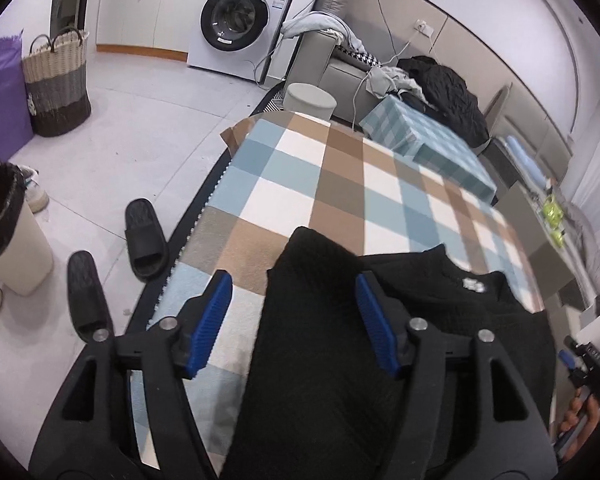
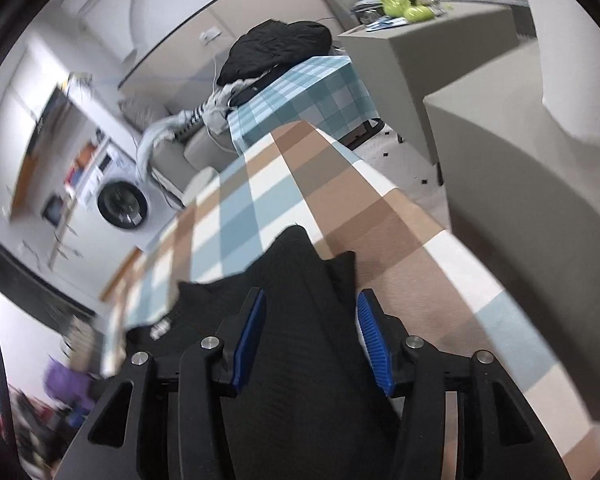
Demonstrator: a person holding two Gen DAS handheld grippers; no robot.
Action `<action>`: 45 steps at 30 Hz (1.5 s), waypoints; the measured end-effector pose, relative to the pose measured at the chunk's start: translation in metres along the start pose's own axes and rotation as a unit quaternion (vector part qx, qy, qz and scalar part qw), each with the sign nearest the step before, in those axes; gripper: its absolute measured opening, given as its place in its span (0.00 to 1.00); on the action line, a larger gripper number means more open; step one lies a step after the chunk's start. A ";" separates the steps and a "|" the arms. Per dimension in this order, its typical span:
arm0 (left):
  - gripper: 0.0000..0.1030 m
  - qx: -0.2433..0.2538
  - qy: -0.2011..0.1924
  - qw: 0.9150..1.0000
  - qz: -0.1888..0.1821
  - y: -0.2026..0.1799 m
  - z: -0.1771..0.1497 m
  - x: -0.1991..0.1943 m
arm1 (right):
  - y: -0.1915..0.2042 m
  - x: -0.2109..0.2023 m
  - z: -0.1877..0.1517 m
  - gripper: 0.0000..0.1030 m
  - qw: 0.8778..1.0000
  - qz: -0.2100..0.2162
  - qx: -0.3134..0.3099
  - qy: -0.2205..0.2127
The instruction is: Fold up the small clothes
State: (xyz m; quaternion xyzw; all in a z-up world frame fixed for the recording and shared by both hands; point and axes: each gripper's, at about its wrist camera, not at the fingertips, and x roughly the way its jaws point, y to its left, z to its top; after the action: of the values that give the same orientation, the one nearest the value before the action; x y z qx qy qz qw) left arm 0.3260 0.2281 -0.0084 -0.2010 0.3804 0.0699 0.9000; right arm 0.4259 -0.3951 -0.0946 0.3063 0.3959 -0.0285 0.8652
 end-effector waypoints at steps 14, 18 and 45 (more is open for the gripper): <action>0.60 0.008 0.023 1.000 0.008 0.001 -0.012 0.006 | 0.004 0.015 -0.012 0.05 0.998 -0.041 -0.053 -0.010; 0.60 0.006 0.016 1.000 0.008 0.002 -0.012 0.002 | 0.008 -0.007 -0.012 0.02 0.996 0.011 -0.068 -0.056; 0.60 0.023 0.036 0.999 0.010 -0.004 -0.013 0.016 | 0.020 0.020 -0.007 0.31 0.999 -0.014 -0.037 -0.033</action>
State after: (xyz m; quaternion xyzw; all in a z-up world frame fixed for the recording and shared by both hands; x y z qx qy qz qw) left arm 0.3303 0.2189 -0.0267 -0.1788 0.4158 0.0628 0.8895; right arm 0.4402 -0.3711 -0.1019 0.2679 0.3719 -0.0359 0.8881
